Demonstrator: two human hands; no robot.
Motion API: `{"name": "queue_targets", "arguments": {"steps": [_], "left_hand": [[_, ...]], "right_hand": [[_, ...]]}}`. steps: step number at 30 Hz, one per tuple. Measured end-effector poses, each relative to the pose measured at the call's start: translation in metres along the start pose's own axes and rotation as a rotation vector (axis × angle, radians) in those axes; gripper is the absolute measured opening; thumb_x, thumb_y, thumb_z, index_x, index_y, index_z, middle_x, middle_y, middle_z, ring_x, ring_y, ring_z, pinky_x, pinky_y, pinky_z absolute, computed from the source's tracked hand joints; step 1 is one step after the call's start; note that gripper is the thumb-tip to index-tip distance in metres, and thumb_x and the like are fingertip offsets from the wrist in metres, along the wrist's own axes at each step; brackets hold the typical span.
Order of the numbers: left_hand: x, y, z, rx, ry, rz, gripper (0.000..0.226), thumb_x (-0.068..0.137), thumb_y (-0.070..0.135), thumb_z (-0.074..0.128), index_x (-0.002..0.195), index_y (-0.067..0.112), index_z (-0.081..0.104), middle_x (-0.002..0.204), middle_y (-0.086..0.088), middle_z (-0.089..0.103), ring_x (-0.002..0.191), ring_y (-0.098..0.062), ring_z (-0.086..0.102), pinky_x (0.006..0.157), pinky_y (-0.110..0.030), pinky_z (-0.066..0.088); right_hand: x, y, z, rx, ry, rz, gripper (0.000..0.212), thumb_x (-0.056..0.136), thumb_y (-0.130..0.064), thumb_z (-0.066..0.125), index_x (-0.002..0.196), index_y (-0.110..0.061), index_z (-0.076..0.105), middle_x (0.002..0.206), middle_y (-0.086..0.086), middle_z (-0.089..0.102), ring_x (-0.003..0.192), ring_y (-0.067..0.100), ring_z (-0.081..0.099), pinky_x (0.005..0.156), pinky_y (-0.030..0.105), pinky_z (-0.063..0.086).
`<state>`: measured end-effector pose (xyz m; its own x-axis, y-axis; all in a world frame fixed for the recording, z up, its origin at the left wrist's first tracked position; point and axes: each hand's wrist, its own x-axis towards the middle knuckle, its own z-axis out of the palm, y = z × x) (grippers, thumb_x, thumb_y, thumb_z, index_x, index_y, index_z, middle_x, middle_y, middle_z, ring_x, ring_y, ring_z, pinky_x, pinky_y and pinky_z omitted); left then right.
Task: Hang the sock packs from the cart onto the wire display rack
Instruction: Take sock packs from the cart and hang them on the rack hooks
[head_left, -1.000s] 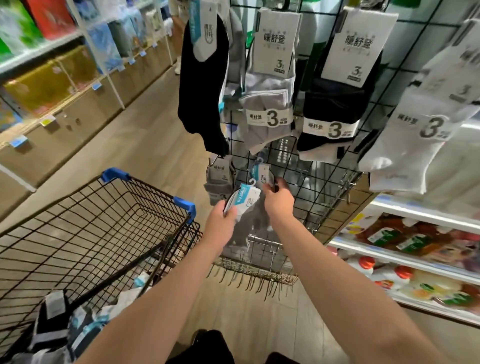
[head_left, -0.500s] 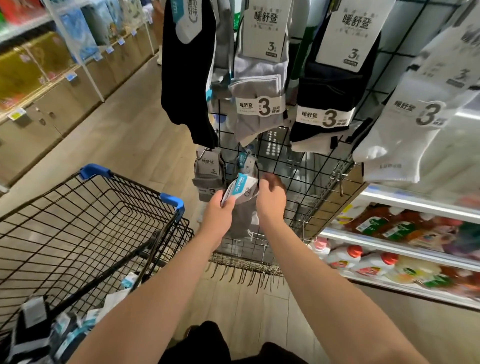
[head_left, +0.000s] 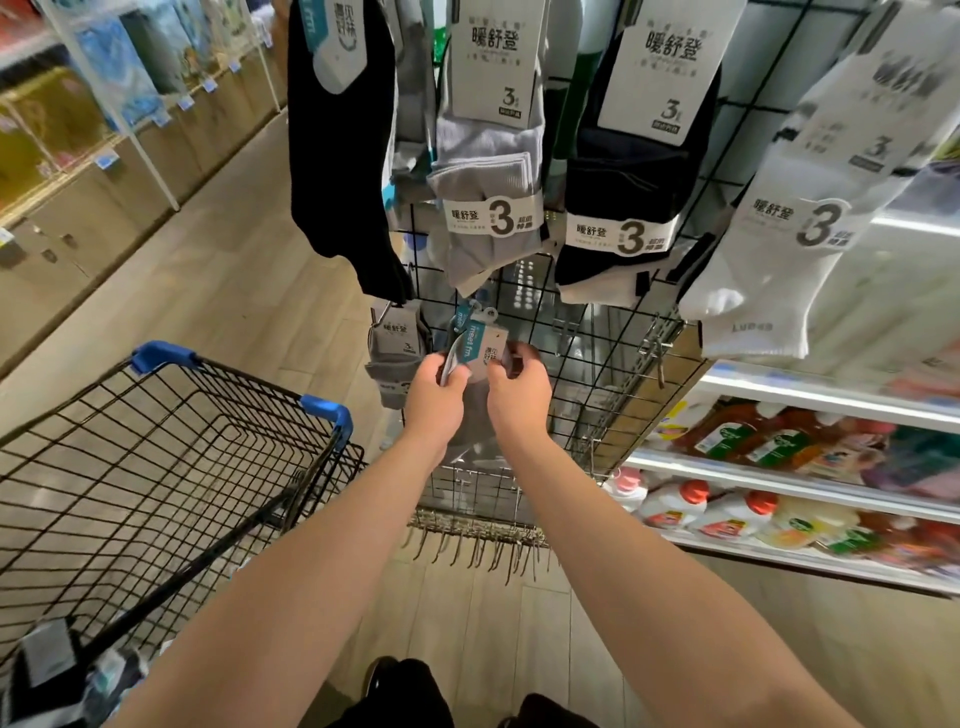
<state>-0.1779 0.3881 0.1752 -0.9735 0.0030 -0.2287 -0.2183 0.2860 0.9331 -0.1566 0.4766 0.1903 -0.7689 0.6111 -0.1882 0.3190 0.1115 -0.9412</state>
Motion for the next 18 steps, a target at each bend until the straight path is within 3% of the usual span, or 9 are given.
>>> {"name": "queue_targets", "arguments": {"steps": [3, 6, 11, 18], "left_hand": [[0.005, 0.0, 0.002, 0.005, 0.005, -0.019, 0.012, 0.101, 0.026, 0.05, 0.108, 0.02, 0.058, 0.1, 0.004, 0.064, 0.094, -0.019, 0.058, 0.077, -0.034, 0.043], [0.011, -0.002, 0.001, 0.014, 0.016, -0.042, 0.017, 0.102, 0.024, 0.049, 0.115, 0.018, 0.057, 0.107, -0.001, 0.064, 0.097, -0.021, 0.058, 0.077, -0.033, 0.041], [0.025, -0.01, 0.004, 0.004, 0.04, -0.064, 0.015, 0.1, 0.022, 0.05, 0.115, 0.023, 0.055, 0.108, -0.001, 0.064, 0.1, -0.023, 0.059, 0.082, -0.034, 0.044], [0.042, -0.016, 0.006, -0.011, 0.057, -0.086, 0.028, 0.101, 0.018, 0.053, 0.128, 0.018, 0.056, 0.114, -0.002, 0.064, 0.102, -0.022, 0.057, 0.087, -0.033, 0.045]], "right_hand": [[0.006, 0.001, 0.002, -0.073, -0.005, -0.02, 0.03, 0.098, -0.014, 0.058, 0.128, -0.015, 0.061, 0.118, 0.006, 0.07, 0.105, 0.022, 0.066, 0.092, 0.038, 0.056], [0.012, 0.002, 0.003, -0.098, -0.021, -0.039, 0.032, 0.098, -0.007, 0.058, 0.128, -0.015, 0.061, 0.117, 0.006, 0.069, 0.105, 0.022, 0.066, 0.083, 0.029, 0.051], [0.016, 0.002, 0.011, -0.069, -0.022, -0.034, 0.038, 0.098, -0.006, 0.059, 0.135, -0.016, 0.058, 0.121, 0.003, 0.068, 0.109, 0.019, 0.065, 0.092, 0.03, 0.052], [0.029, 0.0, 0.024, -0.026, -0.01, 0.029, 0.03, 0.1, -0.011, 0.057, 0.13, -0.016, 0.059, 0.121, 0.004, 0.067, 0.111, 0.022, 0.064, 0.083, 0.025, 0.043]]}}
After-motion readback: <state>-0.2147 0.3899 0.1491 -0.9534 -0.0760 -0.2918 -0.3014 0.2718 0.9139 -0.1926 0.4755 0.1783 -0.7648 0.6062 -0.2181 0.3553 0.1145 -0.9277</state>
